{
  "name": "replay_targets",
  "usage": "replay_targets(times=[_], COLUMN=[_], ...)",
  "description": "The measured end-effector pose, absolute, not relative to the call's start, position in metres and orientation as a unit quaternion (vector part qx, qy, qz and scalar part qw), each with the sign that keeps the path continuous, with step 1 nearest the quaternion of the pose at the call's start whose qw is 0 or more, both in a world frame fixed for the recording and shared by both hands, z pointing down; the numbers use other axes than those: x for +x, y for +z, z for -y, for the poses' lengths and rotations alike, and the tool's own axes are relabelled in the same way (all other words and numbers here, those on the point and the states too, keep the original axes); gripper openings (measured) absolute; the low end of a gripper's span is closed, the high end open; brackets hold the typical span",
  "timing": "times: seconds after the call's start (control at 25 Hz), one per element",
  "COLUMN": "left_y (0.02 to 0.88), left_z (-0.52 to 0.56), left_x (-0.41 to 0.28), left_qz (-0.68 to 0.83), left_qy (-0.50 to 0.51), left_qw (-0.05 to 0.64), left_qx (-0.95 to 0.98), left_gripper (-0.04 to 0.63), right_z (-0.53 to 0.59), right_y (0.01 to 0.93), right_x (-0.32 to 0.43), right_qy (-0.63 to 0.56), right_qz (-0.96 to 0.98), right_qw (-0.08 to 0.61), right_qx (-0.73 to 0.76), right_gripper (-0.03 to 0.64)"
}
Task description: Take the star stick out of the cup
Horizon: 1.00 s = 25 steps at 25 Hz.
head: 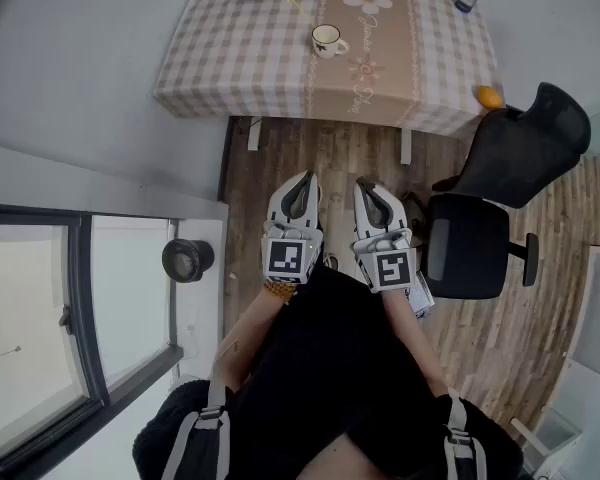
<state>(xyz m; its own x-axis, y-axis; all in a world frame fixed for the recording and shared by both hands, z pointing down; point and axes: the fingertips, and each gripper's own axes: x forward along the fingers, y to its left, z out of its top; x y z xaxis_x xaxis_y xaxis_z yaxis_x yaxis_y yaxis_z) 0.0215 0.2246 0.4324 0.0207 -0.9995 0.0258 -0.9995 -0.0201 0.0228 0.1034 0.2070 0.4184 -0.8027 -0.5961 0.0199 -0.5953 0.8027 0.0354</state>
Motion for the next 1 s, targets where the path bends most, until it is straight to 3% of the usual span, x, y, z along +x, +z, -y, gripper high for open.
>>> replay_targets(times=[1.0], left_y=[0.437], left_z=[-0.173], left_x=[-0.016], left_qz=[0.704], left_qy=[0.007], left_qw=[0.033], left_qx=[0.71], left_gripper=[-0.009], right_z=[-0.159], right_y=[0.421], right_x=[0.05], right_qy=[0.005], right_qz=[0.961], right_qw=[0.031], right_qx=[0.274], right_gripper=[0.006])
